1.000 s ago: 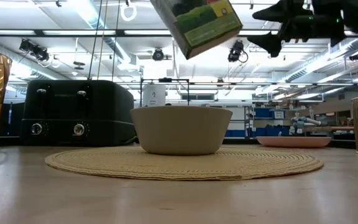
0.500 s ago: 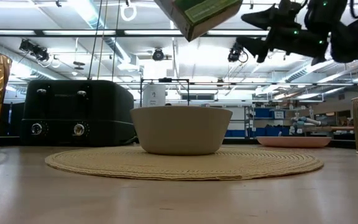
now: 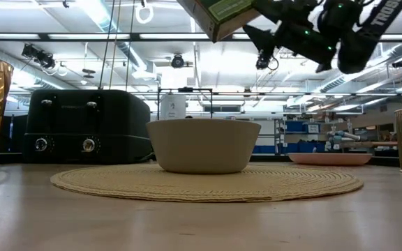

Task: Arrange a breakfast setting
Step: Pour the cereal from the cereal box into the gray bowl

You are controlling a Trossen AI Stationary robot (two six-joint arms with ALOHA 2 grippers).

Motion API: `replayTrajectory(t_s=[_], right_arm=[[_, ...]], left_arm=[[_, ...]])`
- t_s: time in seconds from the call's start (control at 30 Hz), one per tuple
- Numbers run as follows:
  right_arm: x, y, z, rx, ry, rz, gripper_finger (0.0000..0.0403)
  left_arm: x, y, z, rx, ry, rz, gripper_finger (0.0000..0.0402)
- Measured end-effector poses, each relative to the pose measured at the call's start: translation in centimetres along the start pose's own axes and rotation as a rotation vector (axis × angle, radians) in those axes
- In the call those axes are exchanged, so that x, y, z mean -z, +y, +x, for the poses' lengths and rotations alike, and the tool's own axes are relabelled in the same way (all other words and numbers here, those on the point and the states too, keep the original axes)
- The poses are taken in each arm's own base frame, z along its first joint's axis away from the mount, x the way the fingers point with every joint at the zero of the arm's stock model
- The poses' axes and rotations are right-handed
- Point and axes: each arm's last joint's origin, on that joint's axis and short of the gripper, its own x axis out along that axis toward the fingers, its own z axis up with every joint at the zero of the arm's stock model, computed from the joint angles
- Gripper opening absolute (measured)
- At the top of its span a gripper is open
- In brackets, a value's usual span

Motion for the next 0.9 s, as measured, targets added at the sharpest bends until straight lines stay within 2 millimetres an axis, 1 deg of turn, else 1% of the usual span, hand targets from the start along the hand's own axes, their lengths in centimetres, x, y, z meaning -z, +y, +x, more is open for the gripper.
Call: replayTrajectory(t_s=[0.23,0.37,0.57,0.7,0.8,0.9], right_arm=[[-1.3,-0.4,1.8,-0.045,-0.039,0.023,0.0374],[-1.8,-0.5,2.2,-0.052,-0.056,0.05,0.0374],[-2.5,-0.3,3.0,-0.073,-0.082,0.032,0.0373],[-2.8,-0.3,3.3,-0.084,-0.095,0.022,0.0372],[-3.0,-0.3,3.4,-0.081,-0.104,0.028,0.036],[-3.1,-0.3,3.4,-0.077,-0.106,0.027,0.0333]], left_arm=[[0.0,0.0,0.0,0.002,0.0,-0.028,0.0002],[0.0,0.0,0.0,0.002,0.0,-0.028,0.0002],[0.0,0.0,0.1,0.004,0.0,-0.029,0.0004],[0.0,0.1,0.7,0.004,-0.018,-0.037,0.0005],[0.0,0.1,1.0,0.004,-0.028,-0.035,0.0006],[0.0,0.1,1.2,0.009,-0.03,-0.035,0.0007]])
